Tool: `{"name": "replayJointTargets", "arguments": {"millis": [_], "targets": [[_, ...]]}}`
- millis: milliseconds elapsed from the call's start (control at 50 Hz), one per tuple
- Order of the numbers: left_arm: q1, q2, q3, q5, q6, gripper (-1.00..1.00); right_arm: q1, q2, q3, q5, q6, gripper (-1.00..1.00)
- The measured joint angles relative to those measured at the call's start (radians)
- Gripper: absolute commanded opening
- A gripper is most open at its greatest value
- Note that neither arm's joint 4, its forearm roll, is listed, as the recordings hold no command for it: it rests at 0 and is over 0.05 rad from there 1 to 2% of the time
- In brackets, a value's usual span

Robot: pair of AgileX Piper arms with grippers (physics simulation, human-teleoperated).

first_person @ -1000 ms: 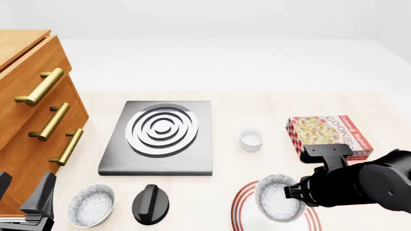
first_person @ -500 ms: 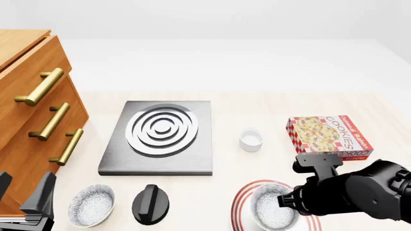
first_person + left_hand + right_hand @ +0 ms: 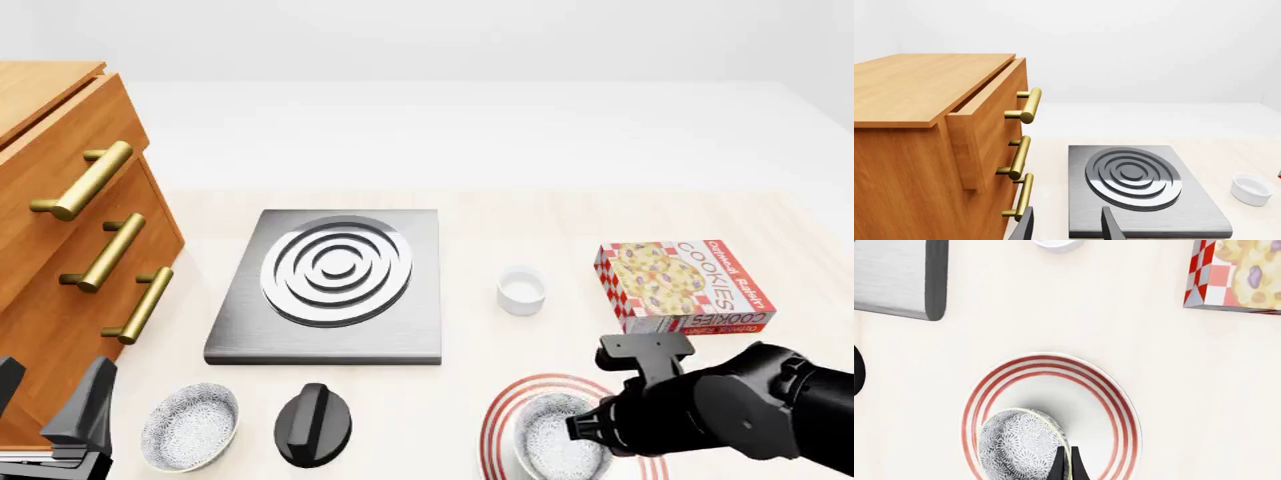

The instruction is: Pick the akita bowl between the plate and the ramekin and place it on the plate.

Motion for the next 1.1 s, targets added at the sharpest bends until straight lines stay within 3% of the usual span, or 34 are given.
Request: {"name": "replayJointTargets", "arguments": {"millis": [140, 160, 360, 780, 1100], "targets": [[0.000, 0.000, 0.000, 0.000, 0.000, 1.00, -0.011, 0.006, 0.004, -0.010, -0.013, -1.00], [0.000, 0.000, 0.000, 0.000, 0.000, 1.00, -0.012, 0.008, 0.004, -0.011, -0.015, 1.00], [0.000, 0.000, 0.000, 0.000, 0.000, 1.00, -0.056, -0.047, -0.032, 0.052, -0.053, 1.00], [0.000, 0.000, 0.000, 0.000, 0.000, 1.00, -0.165, -0.289, -0.299, 0.362, -0.152, 1.00], [0.000, 0.000, 0.000, 0.000, 0.000, 1.00, -0.220, -0.399, -0.415, 0.465, -0.198, 1.00]]}}
